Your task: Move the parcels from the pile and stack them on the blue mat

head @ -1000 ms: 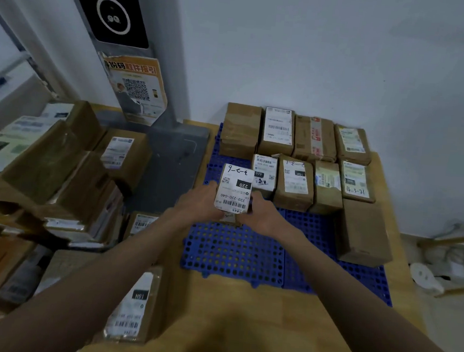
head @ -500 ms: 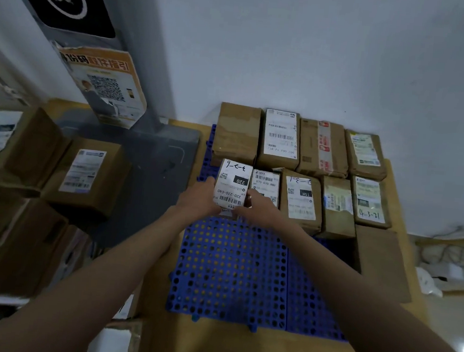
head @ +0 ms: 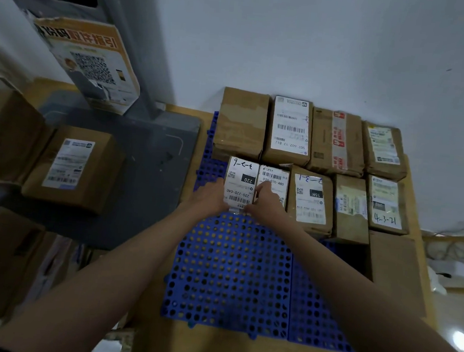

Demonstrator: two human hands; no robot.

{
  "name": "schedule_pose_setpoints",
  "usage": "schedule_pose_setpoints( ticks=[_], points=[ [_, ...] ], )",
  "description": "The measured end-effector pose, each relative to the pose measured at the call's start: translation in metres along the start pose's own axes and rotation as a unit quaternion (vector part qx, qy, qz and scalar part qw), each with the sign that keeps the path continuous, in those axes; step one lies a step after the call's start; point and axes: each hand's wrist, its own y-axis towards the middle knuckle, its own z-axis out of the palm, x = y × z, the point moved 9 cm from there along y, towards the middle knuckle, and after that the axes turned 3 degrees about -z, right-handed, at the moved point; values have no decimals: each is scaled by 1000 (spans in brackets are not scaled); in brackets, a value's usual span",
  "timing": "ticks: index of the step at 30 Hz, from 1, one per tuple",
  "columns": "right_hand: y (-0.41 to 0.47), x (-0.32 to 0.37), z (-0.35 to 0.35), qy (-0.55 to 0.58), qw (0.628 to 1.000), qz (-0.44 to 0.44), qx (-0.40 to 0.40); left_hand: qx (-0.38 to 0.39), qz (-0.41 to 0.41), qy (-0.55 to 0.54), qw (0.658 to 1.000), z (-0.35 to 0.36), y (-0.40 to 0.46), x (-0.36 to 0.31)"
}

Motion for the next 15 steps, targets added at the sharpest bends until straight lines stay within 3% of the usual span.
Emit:
schedule_pose_setpoints(
  ticks=[5,15],
  points=[
    [1,1,0,-14,1000,-2,-11,37,14,-10,999,3,1,-1],
    [-30,5,-7,-50,999,-1,6,35,-7,52,998,-2,-22,10]
  ],
)
